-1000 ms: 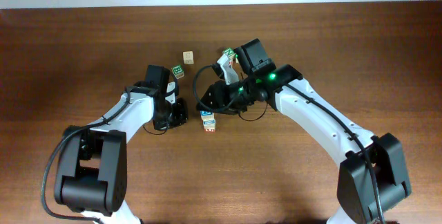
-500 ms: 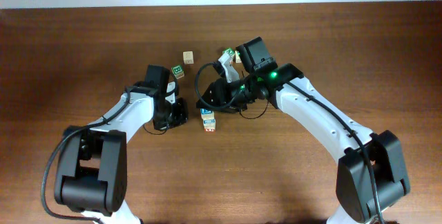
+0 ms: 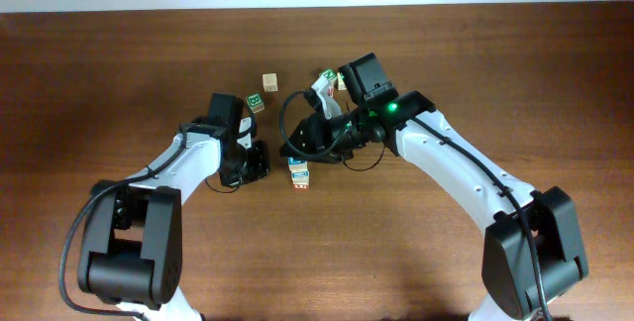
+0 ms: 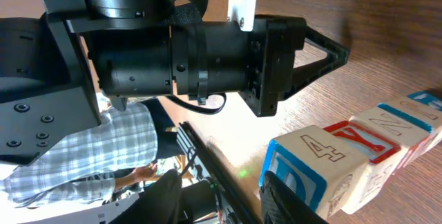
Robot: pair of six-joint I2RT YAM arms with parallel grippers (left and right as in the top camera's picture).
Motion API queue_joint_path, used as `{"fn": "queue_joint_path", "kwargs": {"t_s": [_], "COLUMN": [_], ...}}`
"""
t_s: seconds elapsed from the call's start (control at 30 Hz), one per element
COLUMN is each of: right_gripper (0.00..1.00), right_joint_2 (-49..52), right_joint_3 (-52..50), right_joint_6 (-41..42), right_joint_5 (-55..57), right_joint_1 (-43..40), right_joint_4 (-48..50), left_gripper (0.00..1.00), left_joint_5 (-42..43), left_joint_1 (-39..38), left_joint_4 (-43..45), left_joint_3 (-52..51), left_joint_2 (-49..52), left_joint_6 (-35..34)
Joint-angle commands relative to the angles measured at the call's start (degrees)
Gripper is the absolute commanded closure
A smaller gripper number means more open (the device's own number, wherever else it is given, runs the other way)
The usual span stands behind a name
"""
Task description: Rotate 5 blocks
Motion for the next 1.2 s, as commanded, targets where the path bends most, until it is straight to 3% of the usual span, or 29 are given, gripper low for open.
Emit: {"fn": "queue_joint_path", "kwargs": {"t_s": [0.0, 0.1, 0.23, 0.43, 0.57, 0.6, 0.63, 0.67, 0.7, 0.83, 0.87, 0.93, 1.17], "right_gripper": [0.62, 0.62, 0.62, 0.62, 0.55, 0.54, 0.51, 0.48, 0.45, 0.37, 0.31, 0.02, 0.02], "right_joint_2": [1.05, 0.48, -2.45, -9.6, -14.88, -16.24, -18.71, -20.65, -22.4, -30.12, -32.3, -36.39, -44.63], "right_joint_3": [2.38, 5.42, 11.74, 23.43, 24.68, 24.7, 24.7, 24.68, 24.7, 24.68, 24.68, 24.68, 24.68], "right_joint_6": [-0.24, -4.22, -11.96, -21.05, -21.73, -21.73, -21.68, -21.64, -21.03, -17.09, -16.02, -16.04, -16.09], "right_joint_5": [-2.97, -6.62, -3.19, 23.1, 37.05, 38.73, 41.03, 42.23, 43.47, 50.71, 52.17, 53.13, 51.98], "right_joint_1": [-0.42, -0.87, -4.02, -9.77, -9.79, -9.79, -9.79, -9.77, -9.79, -9.77, -9.77, -9.77, -9.77], "right_joint_4": [0.13, -0.96, -11.41, -35.1, -42.66, -43.91, -45.57, -46.56, -47.3, -51.06, -52.39, -54.73, -59.1], "left_gripper": [1.0, 1.0, 1.0, 1.0, 0.83, 0.77, 0.58, 0.18, 0.01, 0.01, 0.01, 0.01, 0.01], "left_joint_5": [-0.35, -0.37, -5.49, -14.56, -14.49, -14.51, -14.71, -14.73, -14.73, -14.69, -14.71, -14.71, -14.71], "left_joint_1": [0.0, 0.79, 4.17, 10.23, 11.13, 11.06, 11.08, 11.08, 11.08, 11.08, 11.08, 11.08, 11.08], "left_joint_4": [-0.15, -1.86, -10.47, -21.77, -23.8, -23.85, -24.39, -24.68, -24.87, -24.85, -24.85, -24.85, -24.85], "left_joint_3": [0.22, 1.31, 7.26, 16.65, 19.91, 19.91, 19.91, 19.89, 19.89, 19.89, 19.89, 19.89, 19.89], "left_joint_2": [0.39, -0.22, -4.2, -14.1, -21.81, -23.23, -26.27, -27.63, -28.76, -31.32, -31.43, -31.39, -31.39], "left_joint_6": [-0.72, 1.27, 4.68, 13.2, 18.08, 18.69, 19.45, 19.45, 19.45, 19.43, 19.43, 19.43, 19.43]}}
